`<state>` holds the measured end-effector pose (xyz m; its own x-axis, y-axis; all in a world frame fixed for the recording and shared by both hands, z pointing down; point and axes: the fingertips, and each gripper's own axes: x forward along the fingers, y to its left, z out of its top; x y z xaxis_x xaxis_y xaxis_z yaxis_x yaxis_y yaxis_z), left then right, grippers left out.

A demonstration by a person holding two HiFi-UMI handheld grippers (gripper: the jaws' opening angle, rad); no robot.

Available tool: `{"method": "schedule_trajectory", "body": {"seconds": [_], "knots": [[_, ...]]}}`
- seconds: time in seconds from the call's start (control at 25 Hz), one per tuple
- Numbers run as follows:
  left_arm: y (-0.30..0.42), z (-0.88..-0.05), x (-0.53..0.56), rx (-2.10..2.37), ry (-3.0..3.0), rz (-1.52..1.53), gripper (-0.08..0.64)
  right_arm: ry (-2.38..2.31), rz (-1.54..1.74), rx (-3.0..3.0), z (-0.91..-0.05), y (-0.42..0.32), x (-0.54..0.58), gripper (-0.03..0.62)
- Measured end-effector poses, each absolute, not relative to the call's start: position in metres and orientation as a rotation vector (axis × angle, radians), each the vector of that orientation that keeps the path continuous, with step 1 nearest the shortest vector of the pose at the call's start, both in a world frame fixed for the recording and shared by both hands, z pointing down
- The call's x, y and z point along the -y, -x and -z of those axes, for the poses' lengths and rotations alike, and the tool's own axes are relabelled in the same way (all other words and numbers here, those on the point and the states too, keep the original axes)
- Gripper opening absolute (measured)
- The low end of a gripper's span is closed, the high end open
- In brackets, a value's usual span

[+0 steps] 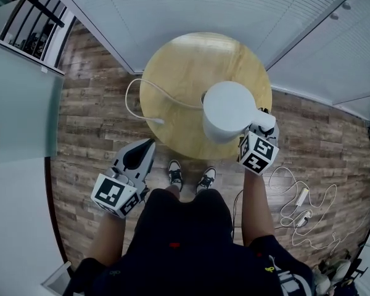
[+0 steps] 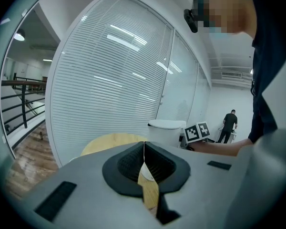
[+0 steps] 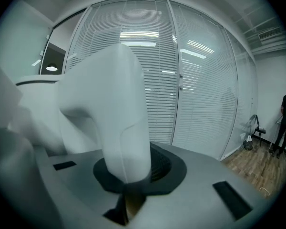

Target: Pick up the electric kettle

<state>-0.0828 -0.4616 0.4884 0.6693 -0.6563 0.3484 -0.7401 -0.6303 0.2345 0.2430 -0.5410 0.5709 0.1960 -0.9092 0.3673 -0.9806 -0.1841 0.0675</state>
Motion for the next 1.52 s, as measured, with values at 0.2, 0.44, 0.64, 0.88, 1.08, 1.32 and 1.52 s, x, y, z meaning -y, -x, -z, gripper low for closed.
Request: {"method": "schedule_trajectory", "body": {"seconds": [0.2, 0.44, 0.64, 0.88, 1.08, 1.32, 1.52], "knots": [[0.085, -0.474, 0.462, 1.103, -2.575, -0.269, 0.023, -2.139, -0.335, 1.833, -0.544, -0.233, 0.521, 0.04], [0.077, -0.452, 0.466, 1.089, -2.644, -0.211, 0.023, -2.062, -0.366, 1.915, -0.507, -0.217, 0.495, 0.041], [0.07, -0.425, 0.465, 1.1, -2.709, -0.168, 0.023, -2.037, -0.366, 1.983, -0.467, -0.205, 0.468, 0.041], [0.063, -0.39, 0.456, 1.097, -2.793, -0.122, 0.023, -2.061, -0.343, 2.05, -0.42, -0.205, 0.439, 0.04], [0.058, -0.375, 0.45, 1.083, -2.826, -0.072, 0.023, -2.086, -0.301, 2.066, -0.393, -0.207, 0.421, 0.04], [0.046, -0.364, 0.442, 1.025, -2.865, -0.055, 0.023, -2.118, -0.313, 2.062, -0.378, -0.212, 0.399, 0.04], [0.034, -0.357, 0.435, 0.991, -2.887, -0.047, 0.023, -2.119, -0.316, 2.052, -0.375, -0.216, 0.383, 0.04]]}}
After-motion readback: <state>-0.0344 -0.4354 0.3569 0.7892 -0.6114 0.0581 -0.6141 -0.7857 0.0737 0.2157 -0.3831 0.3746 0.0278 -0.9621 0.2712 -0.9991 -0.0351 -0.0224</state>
